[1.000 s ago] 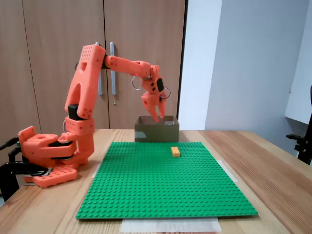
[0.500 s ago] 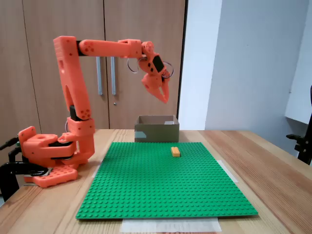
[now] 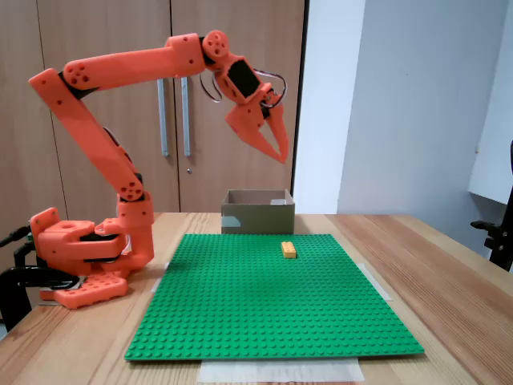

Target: Pick the red lego block and put it in the box.

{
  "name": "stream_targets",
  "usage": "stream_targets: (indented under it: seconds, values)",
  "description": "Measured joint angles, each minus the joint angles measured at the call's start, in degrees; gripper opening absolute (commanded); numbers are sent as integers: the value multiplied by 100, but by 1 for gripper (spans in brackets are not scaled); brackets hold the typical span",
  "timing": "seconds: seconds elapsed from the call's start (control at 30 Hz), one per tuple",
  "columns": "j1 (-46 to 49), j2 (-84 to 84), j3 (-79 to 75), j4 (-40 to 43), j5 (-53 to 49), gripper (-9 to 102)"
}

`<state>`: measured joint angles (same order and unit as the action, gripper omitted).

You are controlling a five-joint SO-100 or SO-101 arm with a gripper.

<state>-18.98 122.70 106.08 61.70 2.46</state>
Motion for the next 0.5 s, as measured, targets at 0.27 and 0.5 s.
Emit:
stream_targets:
  seconds: [0.27,0.5]
  values:
    - [413,879,545,343,220,-1]
    - [686,1459,1002,501,255,-1]
